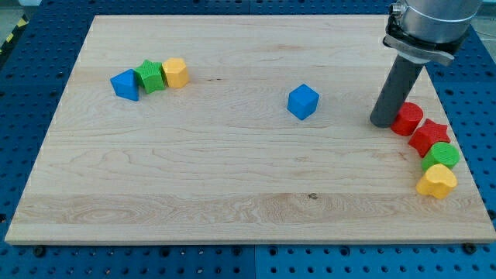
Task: Move the blue cube above to the red circle
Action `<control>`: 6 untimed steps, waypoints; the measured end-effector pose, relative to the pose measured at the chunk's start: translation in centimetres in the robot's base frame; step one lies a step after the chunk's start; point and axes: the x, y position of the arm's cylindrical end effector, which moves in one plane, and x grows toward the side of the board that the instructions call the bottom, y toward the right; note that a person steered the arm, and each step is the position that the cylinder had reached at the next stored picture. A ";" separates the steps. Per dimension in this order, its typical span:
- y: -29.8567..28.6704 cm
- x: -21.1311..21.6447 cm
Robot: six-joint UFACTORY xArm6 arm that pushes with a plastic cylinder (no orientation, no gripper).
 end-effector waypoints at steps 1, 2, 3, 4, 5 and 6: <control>0.2 -0.6; -4.5 0.0; -11.9 1.9; -17.6 1.2; -15.0 -1.2; -8.6 -1.3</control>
